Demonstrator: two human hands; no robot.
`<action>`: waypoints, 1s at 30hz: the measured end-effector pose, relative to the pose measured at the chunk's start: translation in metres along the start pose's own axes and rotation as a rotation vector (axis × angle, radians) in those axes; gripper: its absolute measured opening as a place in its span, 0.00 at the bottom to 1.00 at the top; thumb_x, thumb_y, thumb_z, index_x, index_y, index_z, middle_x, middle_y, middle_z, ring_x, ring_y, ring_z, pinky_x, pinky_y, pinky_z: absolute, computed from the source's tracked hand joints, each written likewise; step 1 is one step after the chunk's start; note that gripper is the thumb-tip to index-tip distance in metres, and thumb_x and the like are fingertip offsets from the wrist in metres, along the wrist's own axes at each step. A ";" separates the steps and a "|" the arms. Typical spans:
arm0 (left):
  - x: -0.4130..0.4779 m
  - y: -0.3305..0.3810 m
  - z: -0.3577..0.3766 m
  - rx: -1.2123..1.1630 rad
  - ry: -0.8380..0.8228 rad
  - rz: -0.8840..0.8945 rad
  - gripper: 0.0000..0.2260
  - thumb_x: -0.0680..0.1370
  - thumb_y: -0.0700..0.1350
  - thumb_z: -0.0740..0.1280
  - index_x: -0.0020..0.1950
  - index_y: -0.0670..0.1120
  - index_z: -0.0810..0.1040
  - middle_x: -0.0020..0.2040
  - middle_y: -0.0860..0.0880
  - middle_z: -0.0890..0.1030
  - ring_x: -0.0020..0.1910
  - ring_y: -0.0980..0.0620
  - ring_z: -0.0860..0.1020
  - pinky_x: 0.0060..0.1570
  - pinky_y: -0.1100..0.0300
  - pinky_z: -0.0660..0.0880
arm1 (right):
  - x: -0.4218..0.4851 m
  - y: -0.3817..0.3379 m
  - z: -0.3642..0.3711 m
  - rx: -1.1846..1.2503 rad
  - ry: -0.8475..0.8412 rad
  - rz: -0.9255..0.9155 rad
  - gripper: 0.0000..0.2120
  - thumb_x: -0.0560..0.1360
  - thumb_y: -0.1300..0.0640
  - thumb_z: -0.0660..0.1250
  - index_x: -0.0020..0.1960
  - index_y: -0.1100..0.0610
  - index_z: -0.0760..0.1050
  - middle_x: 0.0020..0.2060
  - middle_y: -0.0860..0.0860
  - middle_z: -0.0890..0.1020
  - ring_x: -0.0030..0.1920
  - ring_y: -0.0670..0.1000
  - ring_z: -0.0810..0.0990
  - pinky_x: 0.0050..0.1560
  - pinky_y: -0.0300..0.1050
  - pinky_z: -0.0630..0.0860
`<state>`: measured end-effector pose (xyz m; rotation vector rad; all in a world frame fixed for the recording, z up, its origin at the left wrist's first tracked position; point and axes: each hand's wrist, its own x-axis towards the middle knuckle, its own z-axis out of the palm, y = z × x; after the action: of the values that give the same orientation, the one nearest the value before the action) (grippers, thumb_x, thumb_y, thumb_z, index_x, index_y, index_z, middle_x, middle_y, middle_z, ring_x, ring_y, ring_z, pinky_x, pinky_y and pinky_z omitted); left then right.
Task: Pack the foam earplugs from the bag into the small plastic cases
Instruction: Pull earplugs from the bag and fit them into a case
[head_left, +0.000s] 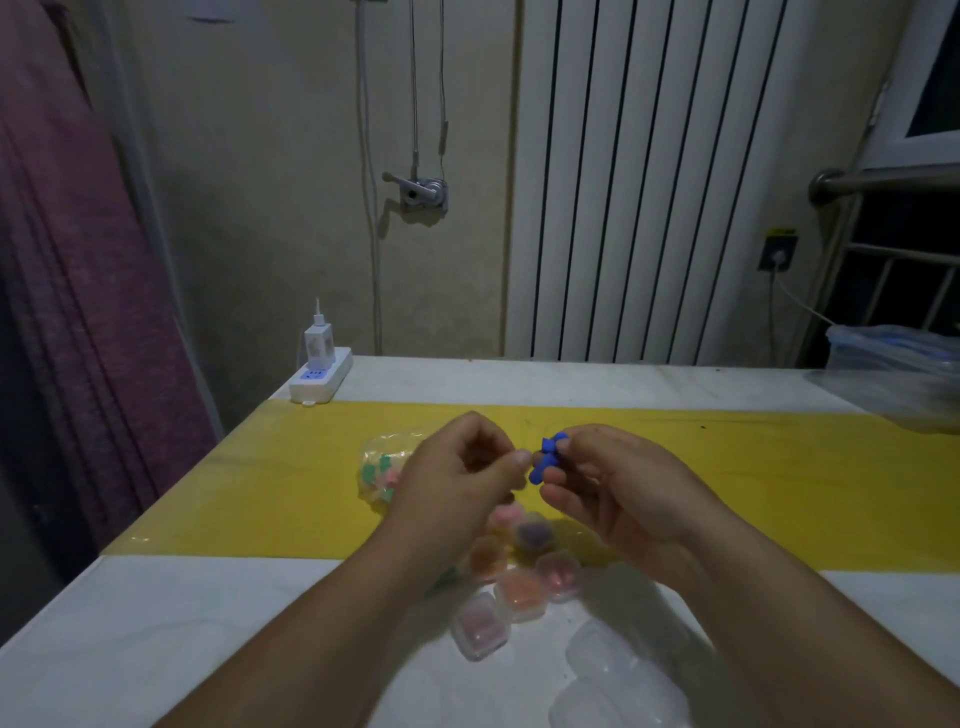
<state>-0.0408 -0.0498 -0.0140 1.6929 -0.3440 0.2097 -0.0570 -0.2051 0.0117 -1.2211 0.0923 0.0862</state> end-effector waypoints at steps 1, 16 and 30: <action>-0.002 0.001 0.003 -0.104 -0.054 -0.066 0.07 0.76 0.39 0.71 0.42 0.41 0.73 0.31 0.52 0.80 0.33 0.53 0.80 0.36 0.57 0.79 | -0.001 0.000 0.000 -0.008 -0.014 -0.005 0.06 0.79 0.67 0.61 0.45 0.64 0.75 0.33 0.57 0.81 0.31 0.48 0.81 0.34 0.39 0.82; -0.001 -0.012 0.002 -0.157 -0.124 -0.161 0.11 0.70 0.32 0.73 0.44 0.48 0.79 0.42 0.48 0.82 0.44 0.40 0.84 0.52 0.34 0.75 | -0.004 0.007 -0.026 -0.359 0.058 -0.210 0.11 0.69 0.68 0.74 0.41 0.59 0.73 0.33 0.56 0.77 0.32 0.50 0.78 0.33 0.41 0.75; -0.008 -0.010 -0.001 -0.297 -0.022 -0.250 0.08 0.72 0.27 0.69 0.47 0.36 0.78 0.47 0.37 0.83 0.43 0.41 0.80 0.45 0.46 0.76 | 0.004 0.022 -0.027 -0.529 0.103 -0.339 0.09 0.70 0.67 0.75 0.38 0.58 0.76 0.39 0.59 0.85 0.34 0.46 0.79 0.34 0.36 0.74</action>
<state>-0.0444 -0.0466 -0.0256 1.4286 -0.1675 -0.0437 -0.0565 -0.2224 -0.0187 -1.7527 -0.0539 -0.2644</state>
